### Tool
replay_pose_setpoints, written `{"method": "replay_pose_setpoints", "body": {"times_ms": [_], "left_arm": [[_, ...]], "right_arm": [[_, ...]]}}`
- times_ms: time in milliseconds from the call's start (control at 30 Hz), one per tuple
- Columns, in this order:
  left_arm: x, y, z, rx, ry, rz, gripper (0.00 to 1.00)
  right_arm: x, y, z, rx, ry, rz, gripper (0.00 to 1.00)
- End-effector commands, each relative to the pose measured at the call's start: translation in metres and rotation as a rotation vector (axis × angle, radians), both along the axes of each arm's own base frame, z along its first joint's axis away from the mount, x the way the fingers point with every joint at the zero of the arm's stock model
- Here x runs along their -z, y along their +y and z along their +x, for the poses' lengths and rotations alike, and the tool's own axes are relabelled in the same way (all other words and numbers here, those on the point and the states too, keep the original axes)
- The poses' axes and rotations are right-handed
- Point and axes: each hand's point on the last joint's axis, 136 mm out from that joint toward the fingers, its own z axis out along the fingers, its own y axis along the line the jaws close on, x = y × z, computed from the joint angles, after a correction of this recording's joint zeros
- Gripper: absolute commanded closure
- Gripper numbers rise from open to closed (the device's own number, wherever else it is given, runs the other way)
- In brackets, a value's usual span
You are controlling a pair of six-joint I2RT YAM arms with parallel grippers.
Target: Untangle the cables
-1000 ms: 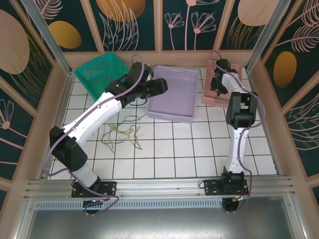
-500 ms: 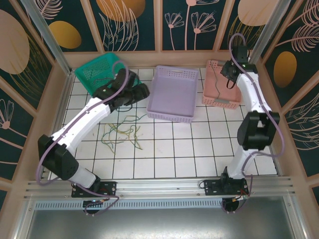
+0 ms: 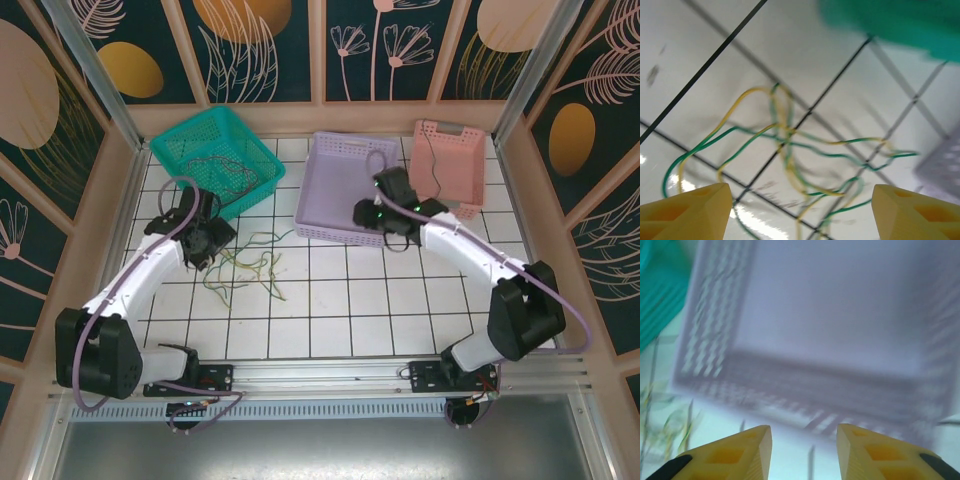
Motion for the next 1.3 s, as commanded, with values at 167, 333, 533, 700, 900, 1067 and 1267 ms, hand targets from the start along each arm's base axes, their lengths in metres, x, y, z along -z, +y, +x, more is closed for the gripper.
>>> {"method": "replay_pose_setpoints", "body": {"times_ms": [167, 333, 533, 700, 900, 1067, 1267], "left_arm": [[0.024, 0.031, -0.025, -0.042, 0.096, 0.106, 0.25], [0.016, 0.016, 0.003, -0.056, -0.006, -0.028, 0.26], [0.016, -0.023, 0.023, -0.258, -0.116, -0.375, 0.38], [0.029, -0.025, 0.026, -0.397, -0.098, -0.443, 0.35], [0.041, -0.021, 0.031, -0.450, -0.052, -0.408, 0.34], [0.065, -0.020, 0.013, -0.498, 0.022, -0.397, 0.33], [0.080, -0.023, 0.020, -0.536, 0.027, -0.410, 0.34]], "right_arm": [[-0.006, 0.084, -0.063, -0.331, -0.020, 0.080, 0.60], [-0.005, 0.094, -0.063, -0.338, -0.009, 0.076, 0.60], [-0.003, 0.125, -0.061, -0.391, 0.044, 0.140, 0.60], [-0.004, 0.151, -0.064, -0.430, 0.048, 0.142, 0.60], [0.000, 0.153, -0.064, -0.419, 0.057, 0.145, 0.60], [0.001, 0.148, -0.063, -0.402, 0.052, 0.129, 0.60], [0.003, 0.148, -0.062, -0.389, 0.058, 0.137, 0.61]]}}
